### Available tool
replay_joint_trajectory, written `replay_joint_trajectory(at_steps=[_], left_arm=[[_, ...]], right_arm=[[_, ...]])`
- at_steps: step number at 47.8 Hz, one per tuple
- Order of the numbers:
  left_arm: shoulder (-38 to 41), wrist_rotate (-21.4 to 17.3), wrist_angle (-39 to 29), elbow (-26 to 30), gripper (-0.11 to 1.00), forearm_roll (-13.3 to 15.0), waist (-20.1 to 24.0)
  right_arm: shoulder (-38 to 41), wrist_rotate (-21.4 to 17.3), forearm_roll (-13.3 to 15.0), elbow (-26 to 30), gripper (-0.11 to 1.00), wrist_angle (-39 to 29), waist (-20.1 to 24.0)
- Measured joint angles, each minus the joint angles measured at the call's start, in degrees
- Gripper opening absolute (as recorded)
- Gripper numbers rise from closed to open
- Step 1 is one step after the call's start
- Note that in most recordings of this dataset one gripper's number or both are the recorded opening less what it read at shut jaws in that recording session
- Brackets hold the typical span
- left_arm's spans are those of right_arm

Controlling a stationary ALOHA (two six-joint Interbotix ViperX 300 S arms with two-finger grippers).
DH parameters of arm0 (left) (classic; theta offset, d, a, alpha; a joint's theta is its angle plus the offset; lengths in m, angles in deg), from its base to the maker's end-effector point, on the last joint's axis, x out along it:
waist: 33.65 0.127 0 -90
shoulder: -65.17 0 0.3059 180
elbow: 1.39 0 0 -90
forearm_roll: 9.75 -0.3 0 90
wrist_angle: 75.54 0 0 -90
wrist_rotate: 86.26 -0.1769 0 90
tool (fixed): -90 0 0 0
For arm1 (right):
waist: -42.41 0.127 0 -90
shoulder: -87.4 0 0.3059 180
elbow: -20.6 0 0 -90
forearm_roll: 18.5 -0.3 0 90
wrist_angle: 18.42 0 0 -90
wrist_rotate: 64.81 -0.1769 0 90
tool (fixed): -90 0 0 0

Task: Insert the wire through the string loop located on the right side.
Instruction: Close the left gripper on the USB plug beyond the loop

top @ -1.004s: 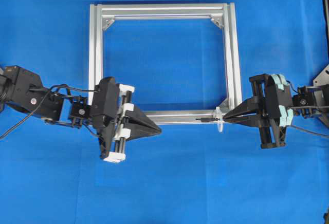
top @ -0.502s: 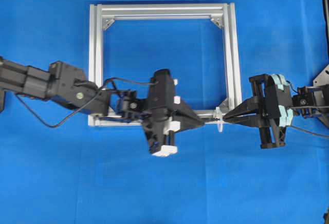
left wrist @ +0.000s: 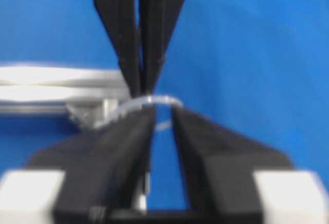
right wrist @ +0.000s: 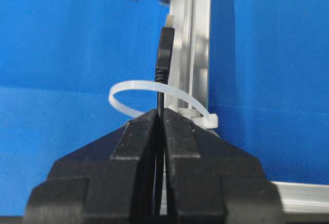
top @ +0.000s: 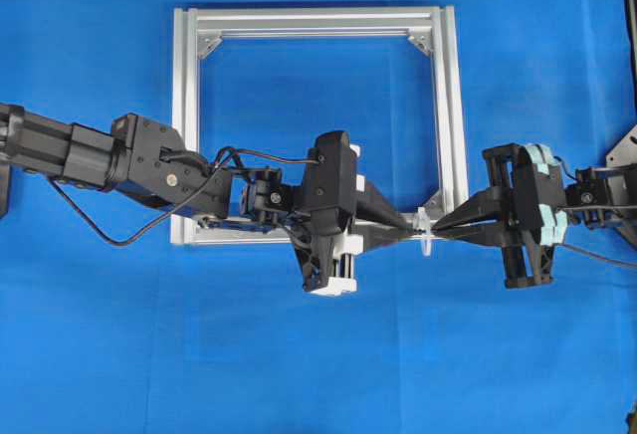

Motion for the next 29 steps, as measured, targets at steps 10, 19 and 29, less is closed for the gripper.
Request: replay_joint_trajectory(at_steps=[10, 19, 29], left_arm=[[0.0, -0.1, -0.2, 0.0, 0.88, 0.0, 0.0], [0.3, 0.0, -0.1, 0.1, 0.86, 0.0, 0.0], [4.3, 0.0, 0.0, 0.8, 0.86, 0.1, 0.0]], right_arm=[[0.0, 0.0, 0.0, 0.0, -0.04, 0.0, 0.0], [0.0, 0.0, 0.0, 0.0, -0.04, 0.0, -0.1], [0.0, 0.0, 0.0, -0.1, -0.04, 0.0, 0.0]])
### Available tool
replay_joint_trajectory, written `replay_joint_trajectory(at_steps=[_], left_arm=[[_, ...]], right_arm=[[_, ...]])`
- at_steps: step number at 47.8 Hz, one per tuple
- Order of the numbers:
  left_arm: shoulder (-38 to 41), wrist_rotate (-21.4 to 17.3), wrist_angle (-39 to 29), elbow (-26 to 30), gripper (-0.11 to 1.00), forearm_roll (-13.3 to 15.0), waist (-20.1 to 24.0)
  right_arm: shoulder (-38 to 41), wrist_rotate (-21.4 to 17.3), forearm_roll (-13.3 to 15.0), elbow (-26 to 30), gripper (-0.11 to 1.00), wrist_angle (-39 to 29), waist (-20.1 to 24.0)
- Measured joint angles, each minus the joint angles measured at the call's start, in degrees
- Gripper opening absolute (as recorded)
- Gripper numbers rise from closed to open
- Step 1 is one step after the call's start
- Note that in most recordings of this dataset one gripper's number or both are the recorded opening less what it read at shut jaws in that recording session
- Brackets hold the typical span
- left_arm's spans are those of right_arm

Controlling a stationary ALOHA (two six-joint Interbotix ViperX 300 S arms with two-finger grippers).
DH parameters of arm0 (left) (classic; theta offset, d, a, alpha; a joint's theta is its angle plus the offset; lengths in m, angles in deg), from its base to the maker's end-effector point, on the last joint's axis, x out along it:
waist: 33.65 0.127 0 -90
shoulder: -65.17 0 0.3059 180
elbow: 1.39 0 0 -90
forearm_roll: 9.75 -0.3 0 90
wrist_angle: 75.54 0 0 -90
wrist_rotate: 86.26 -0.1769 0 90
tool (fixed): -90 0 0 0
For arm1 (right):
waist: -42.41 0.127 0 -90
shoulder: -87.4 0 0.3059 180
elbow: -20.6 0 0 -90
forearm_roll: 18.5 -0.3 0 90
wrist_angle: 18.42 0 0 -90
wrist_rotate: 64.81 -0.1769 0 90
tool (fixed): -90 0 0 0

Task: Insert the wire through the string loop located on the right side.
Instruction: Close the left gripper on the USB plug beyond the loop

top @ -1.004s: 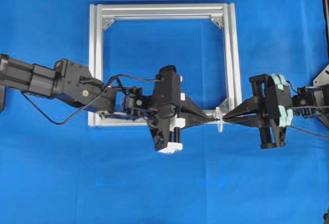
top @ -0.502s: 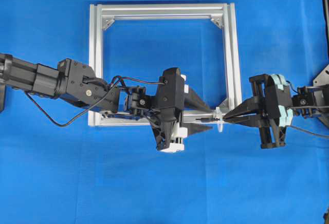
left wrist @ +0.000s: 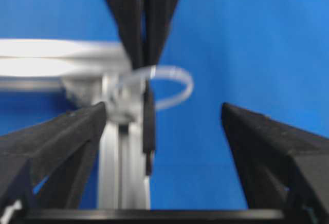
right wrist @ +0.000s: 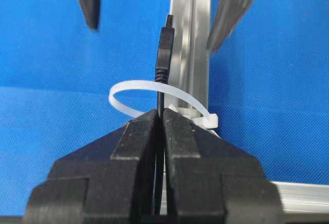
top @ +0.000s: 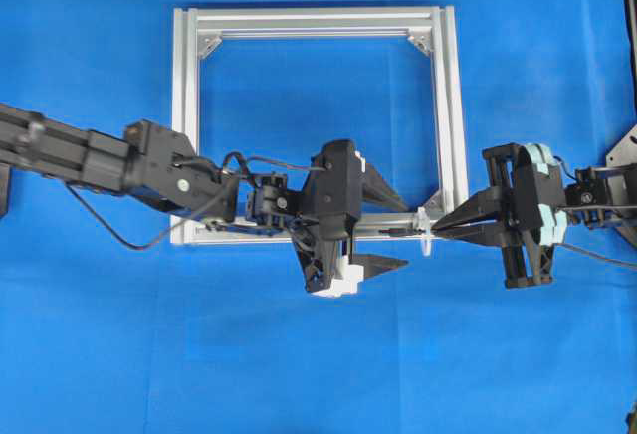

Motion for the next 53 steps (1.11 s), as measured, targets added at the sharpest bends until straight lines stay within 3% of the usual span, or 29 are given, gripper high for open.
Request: replay_joint_trajectory(at_steps=[53], left_arm=[[1.8, 0.3, 0.0, 0.9, 0.86, -0.1, -0.4]], right_arm=[[0.0, 0.0, 0.0, 0.1, -0.04, -0.2, -0.1]])
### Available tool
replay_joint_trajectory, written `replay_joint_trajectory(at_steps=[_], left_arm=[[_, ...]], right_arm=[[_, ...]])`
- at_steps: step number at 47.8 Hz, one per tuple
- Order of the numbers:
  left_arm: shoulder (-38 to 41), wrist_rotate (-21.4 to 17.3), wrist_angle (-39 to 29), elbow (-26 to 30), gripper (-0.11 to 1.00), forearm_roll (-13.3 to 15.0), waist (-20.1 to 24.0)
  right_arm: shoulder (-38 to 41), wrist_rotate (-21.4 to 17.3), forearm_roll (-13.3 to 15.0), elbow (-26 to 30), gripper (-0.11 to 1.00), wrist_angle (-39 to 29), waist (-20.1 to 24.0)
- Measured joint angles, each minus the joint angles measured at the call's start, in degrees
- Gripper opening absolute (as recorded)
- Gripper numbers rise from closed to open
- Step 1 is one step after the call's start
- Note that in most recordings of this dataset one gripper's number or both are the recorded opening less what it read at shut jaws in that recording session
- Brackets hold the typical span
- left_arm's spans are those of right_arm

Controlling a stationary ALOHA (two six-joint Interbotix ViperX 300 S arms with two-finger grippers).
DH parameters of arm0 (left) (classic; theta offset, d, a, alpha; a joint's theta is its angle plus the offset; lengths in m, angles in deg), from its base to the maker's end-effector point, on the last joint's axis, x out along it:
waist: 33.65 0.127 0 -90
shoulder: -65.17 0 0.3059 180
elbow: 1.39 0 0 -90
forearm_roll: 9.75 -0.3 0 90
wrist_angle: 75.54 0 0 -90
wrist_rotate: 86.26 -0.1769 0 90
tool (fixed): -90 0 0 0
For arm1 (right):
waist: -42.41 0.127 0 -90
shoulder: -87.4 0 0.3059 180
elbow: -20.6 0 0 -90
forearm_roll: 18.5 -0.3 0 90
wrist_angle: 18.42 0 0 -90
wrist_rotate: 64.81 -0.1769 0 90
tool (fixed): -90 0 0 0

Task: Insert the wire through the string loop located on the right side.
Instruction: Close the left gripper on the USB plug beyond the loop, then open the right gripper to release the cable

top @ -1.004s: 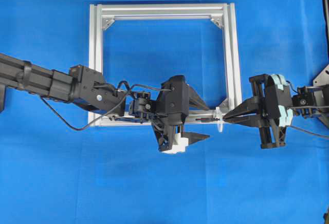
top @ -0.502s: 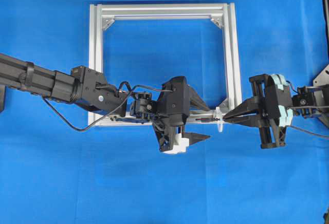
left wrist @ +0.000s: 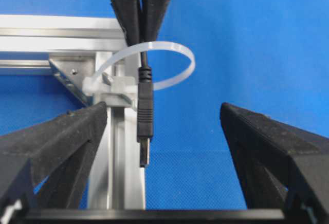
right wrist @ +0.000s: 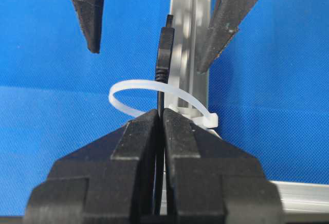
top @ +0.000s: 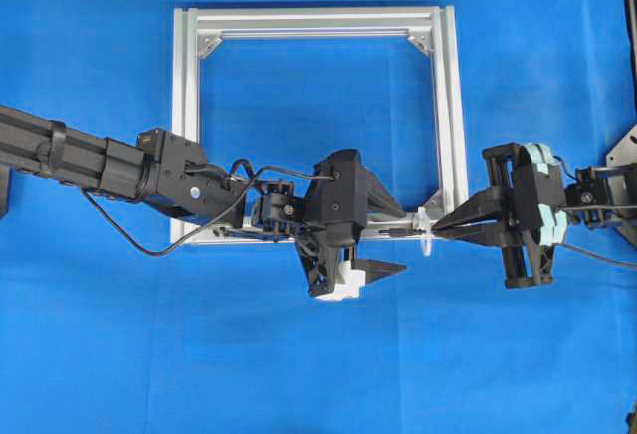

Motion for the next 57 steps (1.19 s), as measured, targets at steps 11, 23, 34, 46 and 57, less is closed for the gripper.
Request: replay_joint_trajectory(at_steps=[11, 23, 34, 46, 57], left_arm=[[0.0, 0.0, 0.0, 0.0, 0.86, 0.0, -0.1], [0.0, 0.1, 0.0, 0.0, 0.85, 0.0, -0.1], [0.0, 0.1, 0.0, 0.0, 0.81, 0.0, -0.1], [0.0, 0.2, 0.3, 0.0, 0.25, 0.0, -0.1], [0.0, 0.0, 0.5, 0.0, 0.08, 0.1, 0.5]], right_arm=[[0.0, 0.0, 0.0, 0.0, -0.04, 0.1, 0.1], [0.0, 0.0, 0.0, 0.0, -0.04, 0.1, 0.1], [0.0, 0.0, 0.0, 0.0, -0.04, 0.1, 0.1], [0.0, 0.0, 0.0, 0.0, -0.04, -0.1, 0.1], [0.0, 0.0, 0.0, 0.0, -0.04, -0.3, 0.2]])
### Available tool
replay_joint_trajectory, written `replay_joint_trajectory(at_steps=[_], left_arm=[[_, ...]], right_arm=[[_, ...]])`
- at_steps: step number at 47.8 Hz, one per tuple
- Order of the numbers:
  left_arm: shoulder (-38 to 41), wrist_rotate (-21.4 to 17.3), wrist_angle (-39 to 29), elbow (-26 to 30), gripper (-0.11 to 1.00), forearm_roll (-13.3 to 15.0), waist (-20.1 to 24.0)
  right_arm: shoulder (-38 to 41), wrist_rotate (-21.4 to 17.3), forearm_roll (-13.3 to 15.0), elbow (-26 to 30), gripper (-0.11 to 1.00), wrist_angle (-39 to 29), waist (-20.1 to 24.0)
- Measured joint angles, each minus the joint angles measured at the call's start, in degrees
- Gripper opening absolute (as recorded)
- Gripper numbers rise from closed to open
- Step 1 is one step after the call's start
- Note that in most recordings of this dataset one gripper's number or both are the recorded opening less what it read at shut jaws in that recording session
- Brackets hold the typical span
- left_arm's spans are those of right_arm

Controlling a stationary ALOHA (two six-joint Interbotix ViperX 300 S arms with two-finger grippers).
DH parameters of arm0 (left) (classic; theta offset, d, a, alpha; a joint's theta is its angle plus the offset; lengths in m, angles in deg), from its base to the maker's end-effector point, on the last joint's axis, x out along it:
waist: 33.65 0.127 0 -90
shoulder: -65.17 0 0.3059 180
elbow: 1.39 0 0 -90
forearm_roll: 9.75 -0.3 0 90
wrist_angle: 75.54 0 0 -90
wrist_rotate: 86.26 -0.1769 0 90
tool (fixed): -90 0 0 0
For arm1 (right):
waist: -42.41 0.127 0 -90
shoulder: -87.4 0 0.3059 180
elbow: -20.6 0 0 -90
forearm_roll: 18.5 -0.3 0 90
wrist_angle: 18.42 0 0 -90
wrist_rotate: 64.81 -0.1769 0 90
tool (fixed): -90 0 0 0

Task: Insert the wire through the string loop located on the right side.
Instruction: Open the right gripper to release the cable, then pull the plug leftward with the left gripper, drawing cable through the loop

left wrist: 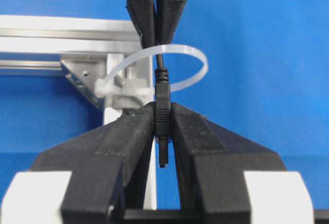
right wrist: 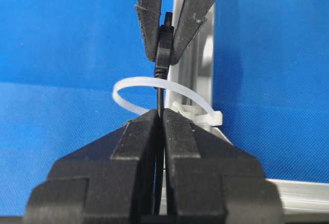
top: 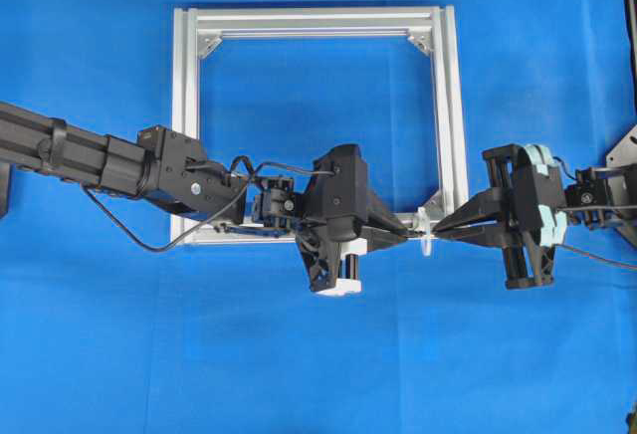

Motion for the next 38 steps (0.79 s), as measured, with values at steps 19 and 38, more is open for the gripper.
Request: replay_joint_trajectory(at_steps=[19, 38], left_arm=[[0.0, 0.0, 0.0, -0.1, 0.08, 0.0, 0.0], [-0.2, -0.3, 0.0, -1.3, 0.08, 0.0, -0.1]], right_arm=[[0.0, 0.0, 0.0, 0.0, -0.03, -0.2, 0.1], [0.0, -0.2, 0.1, 0.9, 0.72, -2.7, 0.0]])
